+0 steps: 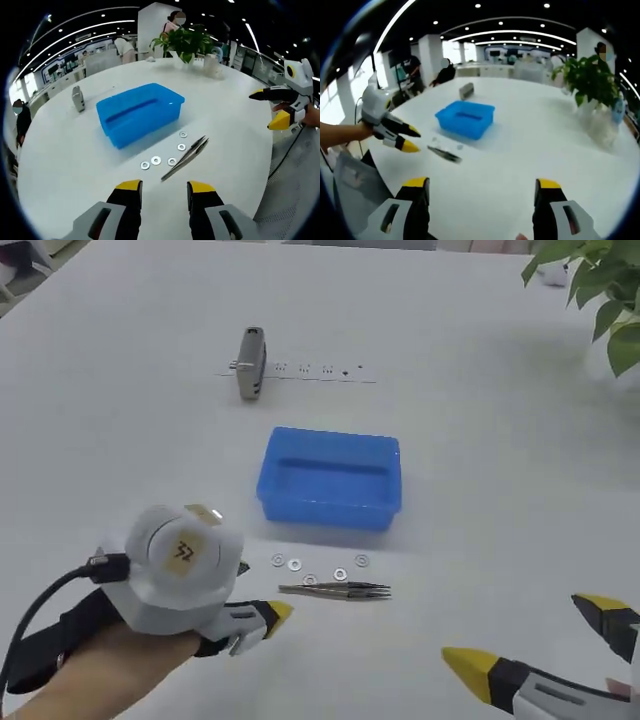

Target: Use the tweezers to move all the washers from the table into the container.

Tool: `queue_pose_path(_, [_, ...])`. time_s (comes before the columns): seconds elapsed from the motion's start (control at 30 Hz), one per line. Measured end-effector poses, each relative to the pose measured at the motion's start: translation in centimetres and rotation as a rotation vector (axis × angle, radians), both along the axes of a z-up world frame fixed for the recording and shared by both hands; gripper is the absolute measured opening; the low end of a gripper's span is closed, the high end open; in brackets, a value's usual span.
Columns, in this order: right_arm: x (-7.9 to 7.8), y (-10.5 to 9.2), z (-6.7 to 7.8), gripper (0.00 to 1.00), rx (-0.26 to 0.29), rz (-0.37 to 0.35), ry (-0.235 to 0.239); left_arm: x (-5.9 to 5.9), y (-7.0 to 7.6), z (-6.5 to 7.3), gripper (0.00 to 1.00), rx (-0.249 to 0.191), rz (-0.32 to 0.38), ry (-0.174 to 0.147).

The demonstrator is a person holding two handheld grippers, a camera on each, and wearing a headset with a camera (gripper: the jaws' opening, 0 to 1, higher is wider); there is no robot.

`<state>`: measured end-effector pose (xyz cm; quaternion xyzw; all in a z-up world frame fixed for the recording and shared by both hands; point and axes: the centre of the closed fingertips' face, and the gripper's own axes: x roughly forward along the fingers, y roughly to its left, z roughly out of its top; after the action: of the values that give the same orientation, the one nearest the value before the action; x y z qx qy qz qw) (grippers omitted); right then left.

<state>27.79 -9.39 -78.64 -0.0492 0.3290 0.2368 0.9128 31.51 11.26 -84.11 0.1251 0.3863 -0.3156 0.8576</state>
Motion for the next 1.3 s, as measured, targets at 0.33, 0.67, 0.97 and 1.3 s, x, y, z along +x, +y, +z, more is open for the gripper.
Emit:
queue_pose_path(0.33, [-0.2, -0.5, -0.8, 0.84, 0.011, -0.020, 0.030, 0.9, -1.1, -1.9, 0.18, 0.041, -0.092, 0.037])
queue_pose_path(0.67, [-0.5, -0.2, -1.5, 0.84, -0.009, -0.006, 0.051, 0.9, -2.3, -2.1, 0.05, 0.086, -0.251, 0.019])
queue_pose_path(0.97, [-0.3, -0.5, -1.0, 0.83, 0.017, -0.020, 0.038, -0.5, -3.1, -1.1, 0.00, 0.075, -0.318, -0.017])
queue_pose_path(1.3, [-1.3, 2.8, -0.3, 0.75, -0.009, 0.129, 0.011, -3.4, -4.3, 3.6, 0.00, 0.004, -0.328, -0.119])
